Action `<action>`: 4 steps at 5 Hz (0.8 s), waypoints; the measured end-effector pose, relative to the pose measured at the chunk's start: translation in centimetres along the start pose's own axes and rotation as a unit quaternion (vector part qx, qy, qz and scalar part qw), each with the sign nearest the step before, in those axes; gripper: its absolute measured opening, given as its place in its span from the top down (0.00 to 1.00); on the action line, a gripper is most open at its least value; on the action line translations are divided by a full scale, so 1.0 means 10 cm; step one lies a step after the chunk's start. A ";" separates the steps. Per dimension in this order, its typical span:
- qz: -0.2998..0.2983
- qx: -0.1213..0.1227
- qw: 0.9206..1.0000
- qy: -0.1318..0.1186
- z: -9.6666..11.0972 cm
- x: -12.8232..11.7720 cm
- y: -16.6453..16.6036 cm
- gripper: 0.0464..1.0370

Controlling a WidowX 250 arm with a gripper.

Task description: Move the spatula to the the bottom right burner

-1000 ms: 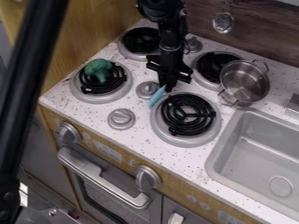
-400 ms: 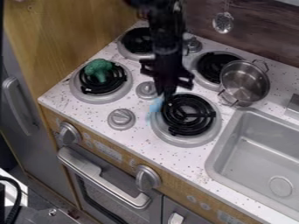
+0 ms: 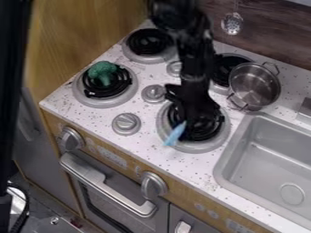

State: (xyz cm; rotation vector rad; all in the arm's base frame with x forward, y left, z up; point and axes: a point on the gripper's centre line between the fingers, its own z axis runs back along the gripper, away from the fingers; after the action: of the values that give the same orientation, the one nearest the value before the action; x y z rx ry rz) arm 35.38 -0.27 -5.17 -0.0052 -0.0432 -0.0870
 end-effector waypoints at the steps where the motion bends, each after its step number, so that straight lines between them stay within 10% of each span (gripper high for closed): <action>1: 0.006 0.003 1.000 0.003 0.03 0.03 -0.02 0.81; 4: 0.035 -0.021 0.998 -0.049 0.47 0.06 0.08 0.03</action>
State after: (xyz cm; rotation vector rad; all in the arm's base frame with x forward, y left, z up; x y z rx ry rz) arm 35.83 0.53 -0.44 -0.0537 -0.1383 -0.0174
